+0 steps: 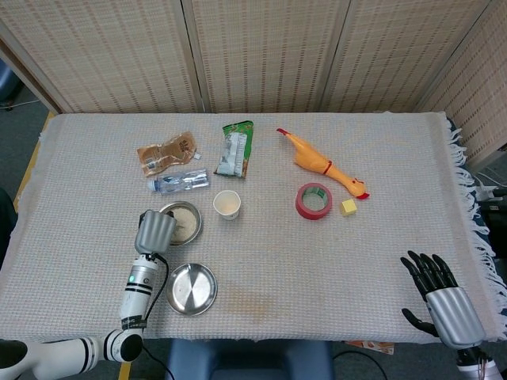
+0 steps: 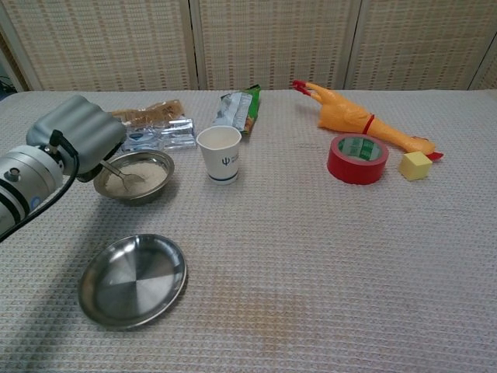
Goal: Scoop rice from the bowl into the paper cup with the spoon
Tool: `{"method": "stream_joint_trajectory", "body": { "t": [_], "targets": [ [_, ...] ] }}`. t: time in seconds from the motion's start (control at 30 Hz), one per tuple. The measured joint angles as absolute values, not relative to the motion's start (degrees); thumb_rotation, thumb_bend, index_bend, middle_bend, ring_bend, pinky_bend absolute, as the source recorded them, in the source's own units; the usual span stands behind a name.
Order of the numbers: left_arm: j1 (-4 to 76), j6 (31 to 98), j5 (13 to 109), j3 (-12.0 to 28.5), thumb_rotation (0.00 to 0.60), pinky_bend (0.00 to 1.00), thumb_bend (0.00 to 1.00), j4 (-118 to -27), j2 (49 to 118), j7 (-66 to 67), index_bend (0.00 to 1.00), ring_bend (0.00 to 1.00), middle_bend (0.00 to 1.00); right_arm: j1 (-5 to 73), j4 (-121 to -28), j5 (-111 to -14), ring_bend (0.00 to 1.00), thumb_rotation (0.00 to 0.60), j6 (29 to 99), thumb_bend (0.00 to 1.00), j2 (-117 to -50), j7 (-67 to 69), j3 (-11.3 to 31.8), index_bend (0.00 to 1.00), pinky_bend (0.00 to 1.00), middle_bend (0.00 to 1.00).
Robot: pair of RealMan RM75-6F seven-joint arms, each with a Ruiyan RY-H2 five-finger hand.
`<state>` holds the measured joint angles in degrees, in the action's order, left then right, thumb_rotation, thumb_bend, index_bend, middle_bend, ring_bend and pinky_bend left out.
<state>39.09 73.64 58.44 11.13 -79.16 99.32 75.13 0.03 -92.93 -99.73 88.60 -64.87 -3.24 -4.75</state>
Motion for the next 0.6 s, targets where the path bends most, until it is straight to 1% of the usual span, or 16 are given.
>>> {"method": "stream_joint_trajectory", "body": {
  "t": [0.17,0.33,0.6],
  "targets": [
    [39.25,72.71,56.09,12.25,0.6,1.0,0.4,-82.46,96.81,73.5,0.62,1.0,1.0,0.02,-93.01,-99.57,0.0,0.6,88.5,0.12,-64.84,-3.33,-4.73,0.0,0.0,0.0],
    [39.52,71.84,54.17,13.21,0.6,1.0,0.4,-84.98,94.03,71.37,0.64,1.0,1.0,0.1,-93.08,-99.42,0.0,0.6,88.13,0.12,-64.88,-3.57,-4.75,0.0,0.0,0.0],
    [40.25,68.6,48.85,14.68,0.6,1.0,0.4,-87.72,89.93,67.4,0.66,1.0,1.0,0.15,-93.22,-99.22,0.0,0.6,87.88,0.12,-64.85,-3.77,-4.74,0.0,0.0,0.0]
  ]
}}
